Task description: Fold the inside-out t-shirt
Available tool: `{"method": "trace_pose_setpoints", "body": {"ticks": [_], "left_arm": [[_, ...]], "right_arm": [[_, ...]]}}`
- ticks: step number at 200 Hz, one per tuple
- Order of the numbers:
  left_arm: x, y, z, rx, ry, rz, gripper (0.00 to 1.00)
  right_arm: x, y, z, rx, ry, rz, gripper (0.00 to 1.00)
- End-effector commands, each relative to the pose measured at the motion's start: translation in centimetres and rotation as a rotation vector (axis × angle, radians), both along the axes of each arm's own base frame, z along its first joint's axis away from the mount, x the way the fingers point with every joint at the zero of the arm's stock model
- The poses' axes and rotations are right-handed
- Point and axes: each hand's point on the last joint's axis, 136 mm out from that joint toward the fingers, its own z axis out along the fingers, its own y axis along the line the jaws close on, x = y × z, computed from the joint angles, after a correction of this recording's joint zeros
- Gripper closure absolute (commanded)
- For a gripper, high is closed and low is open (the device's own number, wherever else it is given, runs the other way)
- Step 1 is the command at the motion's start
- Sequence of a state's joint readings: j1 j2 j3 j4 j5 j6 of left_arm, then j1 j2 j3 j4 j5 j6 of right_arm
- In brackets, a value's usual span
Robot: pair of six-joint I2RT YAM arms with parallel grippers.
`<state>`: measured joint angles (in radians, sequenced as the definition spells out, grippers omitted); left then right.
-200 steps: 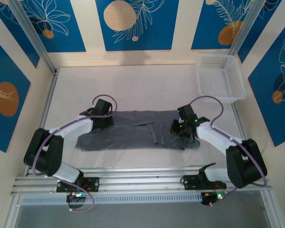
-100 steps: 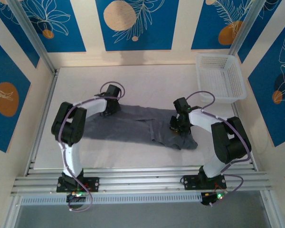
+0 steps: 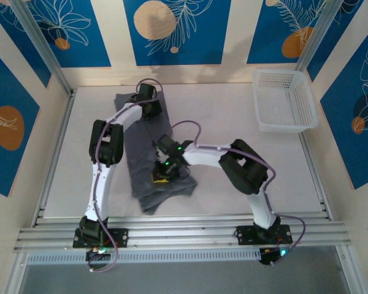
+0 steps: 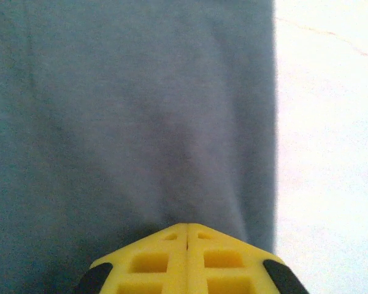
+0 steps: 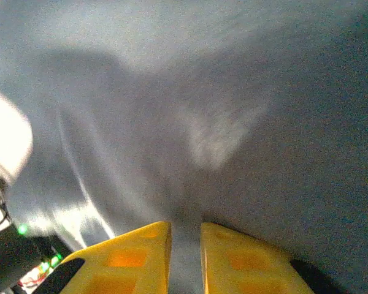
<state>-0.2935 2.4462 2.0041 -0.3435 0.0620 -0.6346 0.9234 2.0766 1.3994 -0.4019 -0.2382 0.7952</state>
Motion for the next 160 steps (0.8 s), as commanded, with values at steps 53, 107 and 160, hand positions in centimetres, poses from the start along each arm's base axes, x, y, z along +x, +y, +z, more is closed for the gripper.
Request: {"method": "trace_pose_setpoints", "body": {"ticks": [53,107,160], "left_arm": [[-11.5,4.8,14.5,-0.198,-0.179,-0.044,0.48],[-25.5,9.1,10.9,-0.100,-0.062,0.011,0.42],[-33.6,10.9,6.3,-0.058,0.119,0.052,0.31]], "right_arm": [[3.7,-9.6,5.0,0.039,-0.192,-0.206,0.53],[-0.3,-10.1,1.1,0.093,-0.047,-0.058,0.41],[-1.6,-6.9,0.8,0.182,0.005,-0.026,0.48]]}}
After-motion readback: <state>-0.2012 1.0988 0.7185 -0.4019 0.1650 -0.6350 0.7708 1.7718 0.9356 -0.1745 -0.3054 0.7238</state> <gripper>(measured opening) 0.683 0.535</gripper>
